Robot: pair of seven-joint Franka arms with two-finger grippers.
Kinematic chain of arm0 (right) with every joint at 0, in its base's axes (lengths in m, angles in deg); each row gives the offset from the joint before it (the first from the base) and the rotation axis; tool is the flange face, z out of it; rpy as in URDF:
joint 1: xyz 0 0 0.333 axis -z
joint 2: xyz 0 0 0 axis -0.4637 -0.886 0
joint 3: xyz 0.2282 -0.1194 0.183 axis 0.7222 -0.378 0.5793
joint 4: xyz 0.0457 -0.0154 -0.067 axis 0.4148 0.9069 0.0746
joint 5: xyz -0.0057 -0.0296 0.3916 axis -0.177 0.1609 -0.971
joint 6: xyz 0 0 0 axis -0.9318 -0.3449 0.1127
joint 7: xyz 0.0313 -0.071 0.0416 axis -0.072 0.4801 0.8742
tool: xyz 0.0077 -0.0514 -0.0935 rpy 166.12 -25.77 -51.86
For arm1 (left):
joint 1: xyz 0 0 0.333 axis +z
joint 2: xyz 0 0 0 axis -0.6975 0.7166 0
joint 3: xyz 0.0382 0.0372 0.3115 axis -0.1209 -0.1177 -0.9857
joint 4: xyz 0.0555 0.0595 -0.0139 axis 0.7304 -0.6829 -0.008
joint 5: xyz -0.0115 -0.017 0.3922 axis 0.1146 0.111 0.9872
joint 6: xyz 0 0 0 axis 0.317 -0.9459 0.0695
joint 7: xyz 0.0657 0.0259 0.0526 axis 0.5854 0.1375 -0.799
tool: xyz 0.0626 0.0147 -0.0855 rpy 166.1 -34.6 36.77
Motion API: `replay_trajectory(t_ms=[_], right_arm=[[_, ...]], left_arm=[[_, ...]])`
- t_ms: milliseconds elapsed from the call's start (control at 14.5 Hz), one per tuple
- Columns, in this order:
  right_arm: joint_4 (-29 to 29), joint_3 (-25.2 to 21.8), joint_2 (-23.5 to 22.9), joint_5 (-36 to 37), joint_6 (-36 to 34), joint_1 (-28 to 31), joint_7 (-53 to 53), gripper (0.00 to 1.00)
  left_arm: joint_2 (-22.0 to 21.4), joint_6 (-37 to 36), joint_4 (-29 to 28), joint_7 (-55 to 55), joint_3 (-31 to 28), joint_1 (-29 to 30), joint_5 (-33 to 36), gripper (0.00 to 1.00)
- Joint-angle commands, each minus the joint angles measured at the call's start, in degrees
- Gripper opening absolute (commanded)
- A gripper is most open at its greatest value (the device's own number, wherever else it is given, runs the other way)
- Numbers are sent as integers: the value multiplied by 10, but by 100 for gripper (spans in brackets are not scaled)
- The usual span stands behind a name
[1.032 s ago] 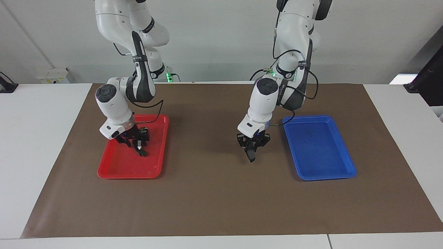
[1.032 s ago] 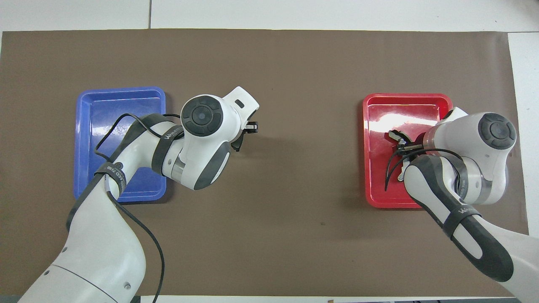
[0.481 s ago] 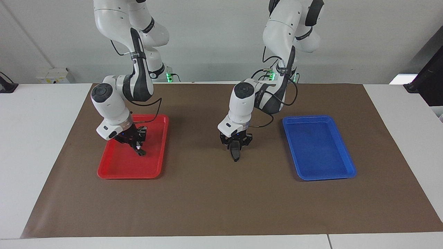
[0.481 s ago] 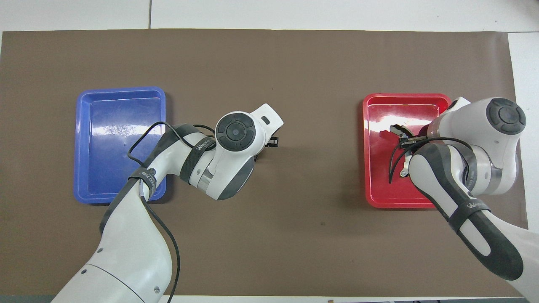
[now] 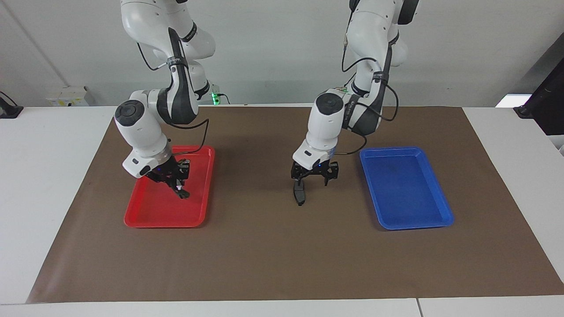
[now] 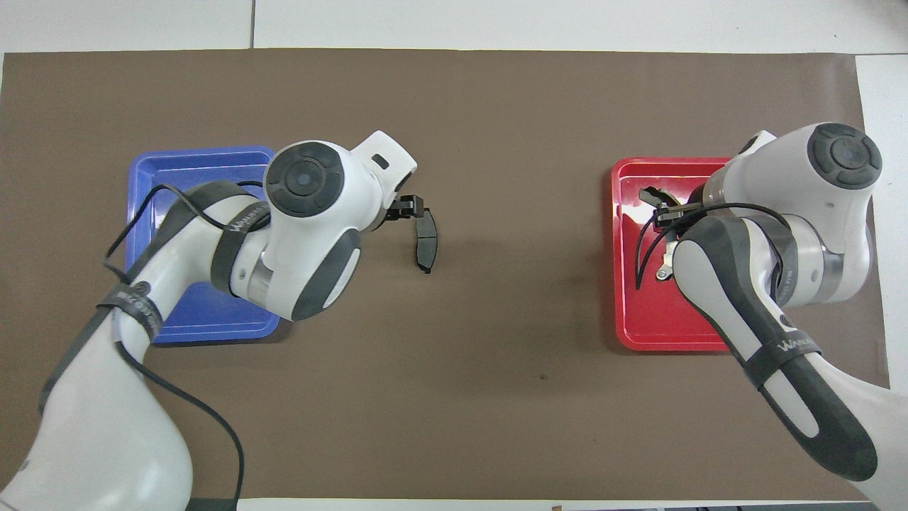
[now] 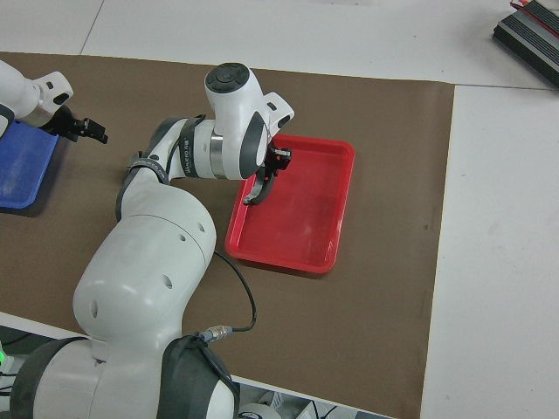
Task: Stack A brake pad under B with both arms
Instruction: 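Carry the brake pad with the left gripper to the table center and release, then withdraw the left gripper while the right gripper carries its pad toward center, then lower the held brake pad with the right gripper onto the center pad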
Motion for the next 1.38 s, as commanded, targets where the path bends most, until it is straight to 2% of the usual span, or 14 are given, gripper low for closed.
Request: replay_trajectory(t_ms=[0,138,275,481,757,1032,1307], right_arm=[[-56,4,-24,-15,-20,-52,-80,0],[-92,6,-54,-16,-21,-105,-151,0],[-145,6,-94,-18,-34,-136,-186,0],[-205,6,-144,-33,-38,-184,-213,0],[-265,6,-197,-53,-38,-222,-217,0],[-271,6,-219,-52,-29,-254,-222,0],[-279,6,-240,-48,-19,-265,-223,0]], left_arm=[[-54,-33,-25,63,3,68,-6,98],[-80,-79,-24,136,2,122,-6,98],[-109,-103,-20,222,2,188,-6,98],[-134,-152,-3,304,1,255,-6,98],[-147,-220,33,343,-1,281,-7,98],[-147,-309,92,344,-2,283,-13,98],[-155,-363,120,345,-5,285,-14,98]])
